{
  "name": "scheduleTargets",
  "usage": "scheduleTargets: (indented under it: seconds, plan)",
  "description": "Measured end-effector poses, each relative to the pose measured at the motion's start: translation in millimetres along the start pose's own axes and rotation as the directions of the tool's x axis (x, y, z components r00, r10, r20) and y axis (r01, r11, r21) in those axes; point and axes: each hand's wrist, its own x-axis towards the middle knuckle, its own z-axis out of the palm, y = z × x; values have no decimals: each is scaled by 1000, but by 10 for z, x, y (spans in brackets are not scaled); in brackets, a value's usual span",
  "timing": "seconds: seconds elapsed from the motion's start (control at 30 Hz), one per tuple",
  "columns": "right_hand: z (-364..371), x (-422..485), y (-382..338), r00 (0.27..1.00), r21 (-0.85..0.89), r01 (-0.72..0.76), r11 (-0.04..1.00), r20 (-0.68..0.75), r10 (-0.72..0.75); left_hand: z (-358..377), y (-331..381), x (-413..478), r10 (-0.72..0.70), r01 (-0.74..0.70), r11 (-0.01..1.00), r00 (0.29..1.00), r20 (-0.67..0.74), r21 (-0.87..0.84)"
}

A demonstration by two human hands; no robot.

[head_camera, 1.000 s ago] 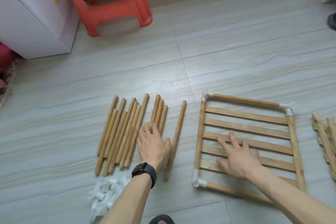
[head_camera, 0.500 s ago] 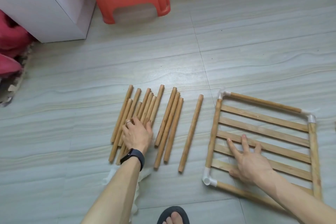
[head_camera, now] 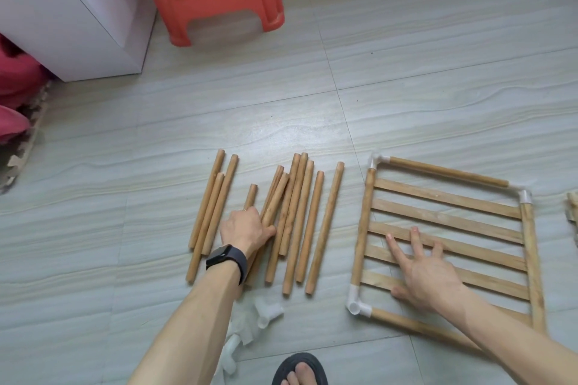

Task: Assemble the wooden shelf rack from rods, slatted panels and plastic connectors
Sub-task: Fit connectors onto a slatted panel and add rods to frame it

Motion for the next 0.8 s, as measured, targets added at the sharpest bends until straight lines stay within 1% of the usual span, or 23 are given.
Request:
scheduleTargets:
  seconds: [0.07, 0.13, 0.2, 0.27, 0.33, 0.4, 0.47, 0.5, 0.53, 0.57, 0.6, 0.63, 0.67, 0.7, 0.73, 0.77, 0.8]
  plan:
    - [2, 3, -2, 1000, -1, -1, 1000, 0, 1, -18, 17, 26, 28, -21, 991, 999, 45, -132]
    - [6, 9, -2, 1000, 5, -1, 1000, -4, 1, -63, -5, 55, 32, -18, 964, 998, 47, -266]
    - [18, 14, -3, 1000, -2, -3, 1000, -2, 3, -105, -71, 96, 33, -26, 952, 999, 18, -304]
    - [25, 28, -4, 1000, -7, -5, 1000, -1, 5, -123, -145, 133, 51, -36, 927, 998, 32, -374]
    - [38, 35, -2, 1000, -24, -3, 1000, -8, 3, -168, -172, 150, 96, -34, 833, 992, 83, -552]
    - [43, 26, -7, 1000, -38, 11, 999, -2, -12, -268, -114, 102, 165, -13, 693, 976, 141, -721]
    - [-17, 20, 1, 999, -17, 18, 1000, 38, -17, -382, 27, 1, 274, 61, 533, 931, 240, -844]
    - [-85, 16, 28, 998, 29, 28, 999, 60, -30, -426, 127, -58, 341, 107, 459, 896, 286, -882]
    - [-172, 11, 74, 995, 102, 42, 994, 82, -50, -456, 246, -125, 412, 138, 410, 854, 318, -901]
    - [-275, 5, 127, 993, 217, 61, 974, 88, -82, -469, 387, -202, 477, 140, 406, 810, 340, -903]
    - [-390, -11, 196, 991, 390, 86, 917, 66, -121, -466, 550, -290, 533, 117, 437, 765, 362, -892]
    - [-500, -29, 272, 990, 618, 96, 780, 23, -140, -445, 721, -387, 579, 79, 477, 721, 381, -875]
    - [-600, -64, 341, 991, 830, 94, 550, -25, -132, -407, 895, -479, 618, 33, 512, 679, 395, -858]
    - [-681, -108, 395, 991, 952, 95, 290, -65, -113, -361, 1057, -559, 649, -16, 537, 646, 401, -843]
    - [-739, -131, 453, 990, 990, 117, 84, -109, -92, -308, 1203, -620, 674, -61, 548, 623, 397, -834]
    - [-778, -136, 514, 988, 989, 148, -16, -149, -34, -254, 1335, -672, 693, -92, 543, 610, 384, -834]
    - [-808, -133, 572, 981, 981, 189, -47, -187, 53, -198, 1452, -716, 704, -101, 519, 614, 357, -849]
